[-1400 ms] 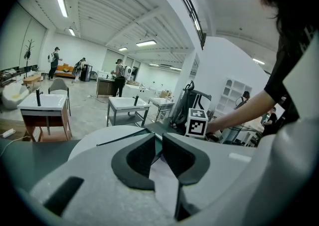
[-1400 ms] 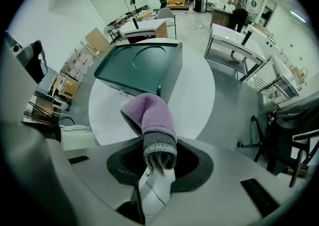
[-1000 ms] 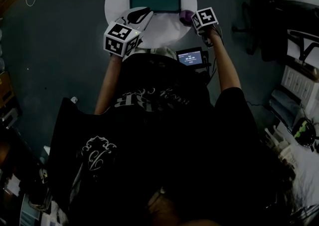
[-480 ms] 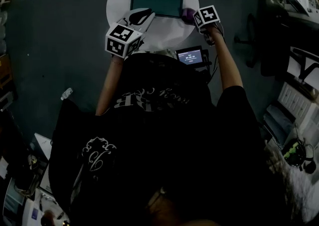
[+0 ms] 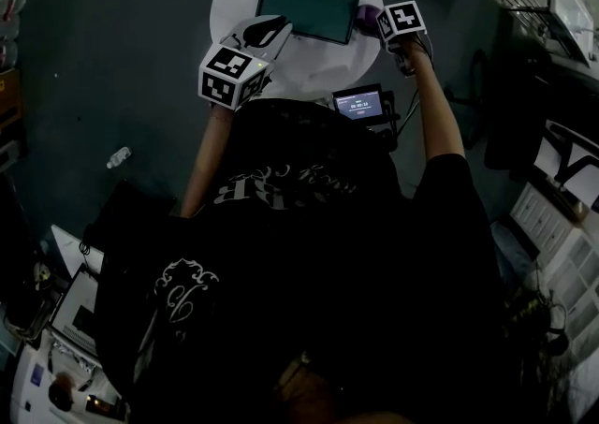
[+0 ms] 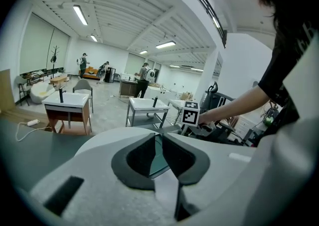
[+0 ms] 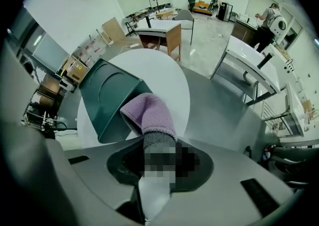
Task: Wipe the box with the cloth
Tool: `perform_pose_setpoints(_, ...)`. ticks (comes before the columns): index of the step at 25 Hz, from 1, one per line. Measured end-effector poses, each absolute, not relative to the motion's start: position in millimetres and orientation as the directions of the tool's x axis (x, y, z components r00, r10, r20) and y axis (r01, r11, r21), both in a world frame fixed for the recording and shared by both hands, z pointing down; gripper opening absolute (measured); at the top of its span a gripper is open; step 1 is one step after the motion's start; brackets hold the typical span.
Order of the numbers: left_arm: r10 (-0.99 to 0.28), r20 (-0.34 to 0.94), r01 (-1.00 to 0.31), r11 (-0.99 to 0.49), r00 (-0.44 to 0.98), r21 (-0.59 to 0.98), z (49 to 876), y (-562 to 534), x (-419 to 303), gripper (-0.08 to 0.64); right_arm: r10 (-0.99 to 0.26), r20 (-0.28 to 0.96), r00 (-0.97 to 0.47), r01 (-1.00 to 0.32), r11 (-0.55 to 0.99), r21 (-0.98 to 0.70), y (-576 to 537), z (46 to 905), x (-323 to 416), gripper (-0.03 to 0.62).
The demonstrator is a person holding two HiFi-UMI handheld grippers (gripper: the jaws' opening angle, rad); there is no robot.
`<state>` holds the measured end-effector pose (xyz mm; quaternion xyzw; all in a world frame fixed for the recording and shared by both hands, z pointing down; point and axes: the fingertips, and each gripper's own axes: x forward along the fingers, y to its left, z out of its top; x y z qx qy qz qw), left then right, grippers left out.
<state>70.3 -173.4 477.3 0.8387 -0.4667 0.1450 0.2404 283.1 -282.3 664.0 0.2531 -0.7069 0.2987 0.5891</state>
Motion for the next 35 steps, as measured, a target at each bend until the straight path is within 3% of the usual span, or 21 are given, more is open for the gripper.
perform_pose_setpoints(18, -0.766, 0.488, -0.907, -0.321, 0.419, 0.274, 481, -160, 21, 0.04, -0.052, 0.993, -0.11, -0.638, 0.769, -0.03, -354, 649, 246, 0.101)
perform_pose_setpoints(35, -0.804, 0.485, -0.929, -0.217, 0.344, 0.299, 486, -134, -46, 0.04, 0.007, 0.999, -0.052, -0.429, 0.903, -0.028, -356, 644, 153, 0.101)
